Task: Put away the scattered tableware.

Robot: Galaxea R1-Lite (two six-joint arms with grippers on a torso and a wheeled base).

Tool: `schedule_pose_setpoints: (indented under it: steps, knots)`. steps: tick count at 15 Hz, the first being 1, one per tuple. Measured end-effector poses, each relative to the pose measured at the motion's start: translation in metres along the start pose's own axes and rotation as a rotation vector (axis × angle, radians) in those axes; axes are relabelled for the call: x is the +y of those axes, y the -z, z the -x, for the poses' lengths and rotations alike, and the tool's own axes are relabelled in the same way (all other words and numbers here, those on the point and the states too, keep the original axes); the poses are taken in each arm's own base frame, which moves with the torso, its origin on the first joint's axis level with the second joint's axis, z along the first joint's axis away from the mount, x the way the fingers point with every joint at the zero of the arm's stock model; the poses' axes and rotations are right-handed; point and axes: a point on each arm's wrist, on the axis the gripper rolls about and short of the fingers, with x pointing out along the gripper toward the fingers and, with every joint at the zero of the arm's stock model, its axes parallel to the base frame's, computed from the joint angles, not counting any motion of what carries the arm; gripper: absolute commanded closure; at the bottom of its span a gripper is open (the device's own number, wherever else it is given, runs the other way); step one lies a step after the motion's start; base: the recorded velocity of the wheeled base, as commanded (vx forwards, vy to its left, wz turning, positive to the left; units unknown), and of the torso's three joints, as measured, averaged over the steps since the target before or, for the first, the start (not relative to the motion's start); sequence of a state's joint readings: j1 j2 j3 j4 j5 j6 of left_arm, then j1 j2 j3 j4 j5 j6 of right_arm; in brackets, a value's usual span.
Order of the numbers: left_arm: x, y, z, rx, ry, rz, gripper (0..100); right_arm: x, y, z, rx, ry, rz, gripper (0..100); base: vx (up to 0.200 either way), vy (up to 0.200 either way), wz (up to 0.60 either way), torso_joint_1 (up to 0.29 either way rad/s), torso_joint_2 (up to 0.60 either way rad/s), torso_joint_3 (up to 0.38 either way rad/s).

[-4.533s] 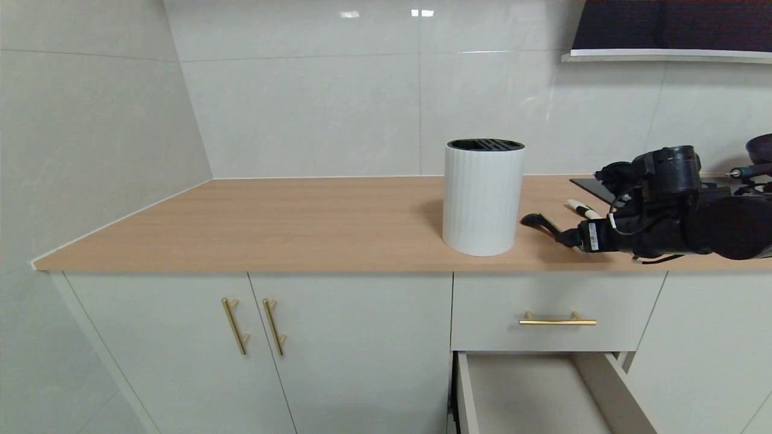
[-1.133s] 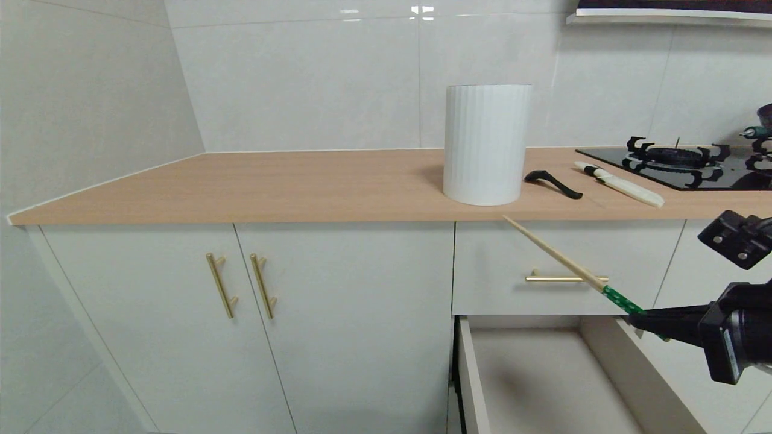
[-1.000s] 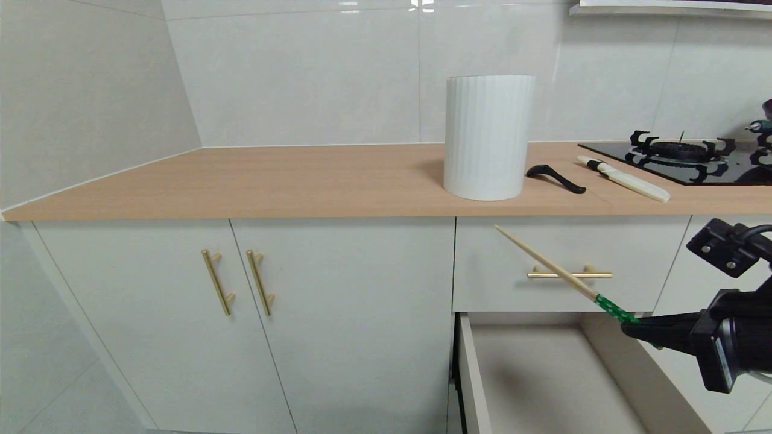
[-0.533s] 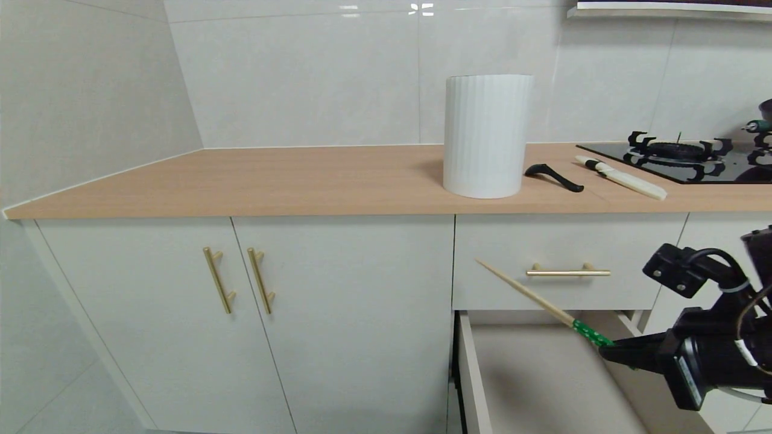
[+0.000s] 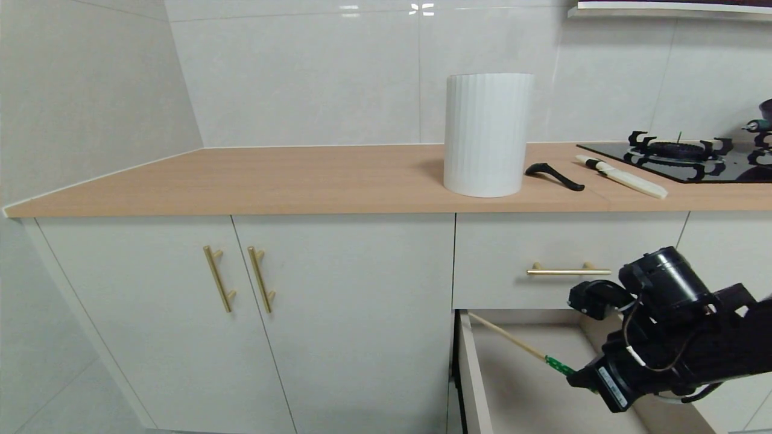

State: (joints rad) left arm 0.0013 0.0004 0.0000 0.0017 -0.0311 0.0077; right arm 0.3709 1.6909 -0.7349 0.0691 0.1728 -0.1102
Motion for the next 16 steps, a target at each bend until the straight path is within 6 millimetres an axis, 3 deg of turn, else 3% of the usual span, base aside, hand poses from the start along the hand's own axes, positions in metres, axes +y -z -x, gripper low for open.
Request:
schedule_pose_setpoints:
  steps: [5, 9, 13, 16]
  knots:
    - [0.000, 0.000, 0.000, 0.000, 0.000, 0.000, 0, -0.021, -0.008, -0.037, 0.091, 0.064, -0.101, 100, 0.000, 0.000, 0.00, 0.000, 0.00, 0.000]
    - [0.000, 0.000, 0.000, 0.000, 0.000, 0.000, 0, -0.031, -0.027, -0.075, 0.124, 0.118, -0.220, 100, 0.000, 0.000, 0.00, 0.000, 0.00, 0.000]
    - [0.000, 0.000, 0.000, 0.000, 0.000, 0.000, 0, -0.013, -0.039, -0.130, 0.182, 0.169, -0.283, 100, 0.000, 0.000, 0.00, 0.000, 0.00, 0.000]
    - [0.000, 0.000, 0.000, 0.000, 0.000, 0.000, 0, 0.004, -0.028, -0.148, 0.278, 0.163, -0.269, 100, 0.000, 0.000, 0.00, 0.000, 0.00, 0.000]
